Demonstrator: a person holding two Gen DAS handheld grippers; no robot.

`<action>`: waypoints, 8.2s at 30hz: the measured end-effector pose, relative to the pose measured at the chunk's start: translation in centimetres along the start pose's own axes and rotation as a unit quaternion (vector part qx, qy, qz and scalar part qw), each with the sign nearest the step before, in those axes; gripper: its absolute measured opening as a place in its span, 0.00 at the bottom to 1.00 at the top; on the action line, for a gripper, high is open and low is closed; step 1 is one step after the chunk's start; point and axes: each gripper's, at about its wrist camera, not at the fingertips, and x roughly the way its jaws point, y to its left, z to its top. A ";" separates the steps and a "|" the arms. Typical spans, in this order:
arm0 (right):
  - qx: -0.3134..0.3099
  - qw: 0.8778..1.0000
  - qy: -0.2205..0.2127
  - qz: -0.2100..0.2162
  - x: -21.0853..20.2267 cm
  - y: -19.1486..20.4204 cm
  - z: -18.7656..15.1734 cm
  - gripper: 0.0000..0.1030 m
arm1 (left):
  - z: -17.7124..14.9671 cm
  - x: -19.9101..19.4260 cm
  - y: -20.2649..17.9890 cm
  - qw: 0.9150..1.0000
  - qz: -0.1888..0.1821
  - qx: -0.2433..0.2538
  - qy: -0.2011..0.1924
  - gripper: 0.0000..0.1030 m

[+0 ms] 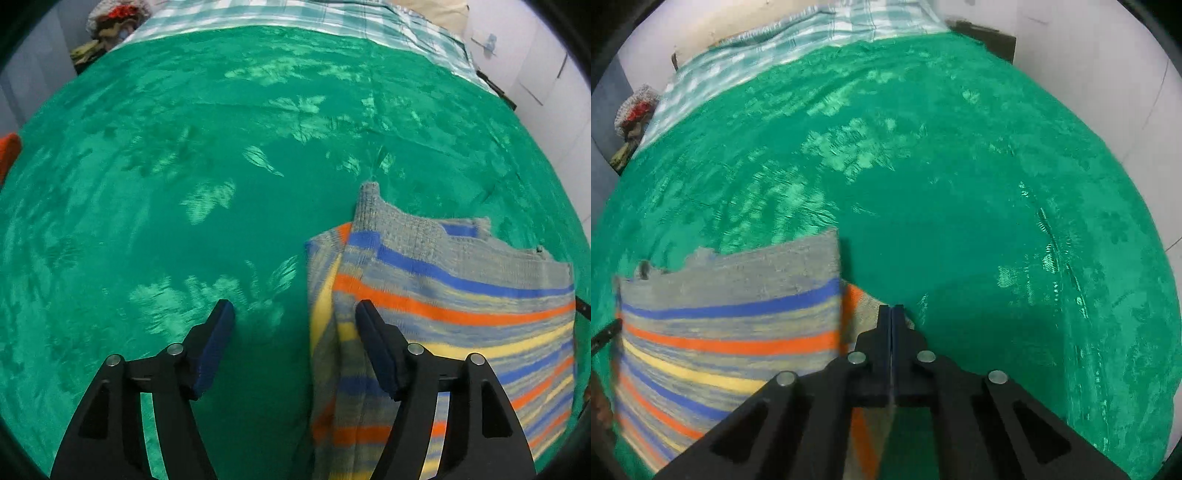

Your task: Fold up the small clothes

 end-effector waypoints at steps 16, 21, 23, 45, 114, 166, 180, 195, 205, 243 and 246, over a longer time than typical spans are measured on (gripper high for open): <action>-0.136 0.988 0.029 0.071 -7.1 2.6 -18.7 0.12 | -15.5 -5.2 0.1 0.997 0.003 0.071 0.001 0.58; -0.140 0.988 0.027 0.052 -7.2 2.1 -18.8 0.11 | -15.9 -5.0 -0.5 0.997 0.030 0.077 -0.004 0.61; -0.141 0.988 0.024 0.051 -7.2 2.1 -19.0 0.11 | -16.1 -5.2 -0.3 0.997 0.031 0.067 -0.002 0.61; -0.058 0.998 -0.024 0.019 -15.3 0.1 -27.9 0.36 | -22.0 -16.3 -1.1 0.995 0.044 0.066 -0.063 0.79; 0.055 0.987 -0.133 0.065 -19.4 -10.7 -22.0 0.67 | -20.9 -5.7 -33.7 0.942 -0.117 0.307 -0.070 0.09; -0.113 0.942 0.072 0.308 0.9 33.1 -0.6 0.09 | -17.9 -9.1 1.7 0.977 -0.156 -0.145 -0.031 0.18; -0.155 0.962 -0.038 0.222 -6.5 21.2 -5.4 0.49 | -16.2 -13.1 5.8 0.974 -0.147 -0.156 -0.070 0.37; -0.229 0.944 0.003 0.239 -6.2 21.9 -17.7 0.23 | -10.7 -3.5 3.2 0.998 -0.036 -0.057 -0.009 0.01; -0.210 0.946 -0.028 0.246 -8.8 18.9 -13.7 0.17 | -8.5 -9.2 4.2 0.995 -0.075 -0.031 -0.058 0.18; -0.229 0.950 -0.031 0.209 -8.6 20.5 -9.2 0.17 | -8.8 -6.9 0.9 0.981 -0.167 0.097 -0.015 0.12; -0.254 0.943 0.001 0.217 -8.5 21.1 -14.4 0.17 | -11.8 -5.5 1.6 0.988 -0.115 0.099 0.003 0.06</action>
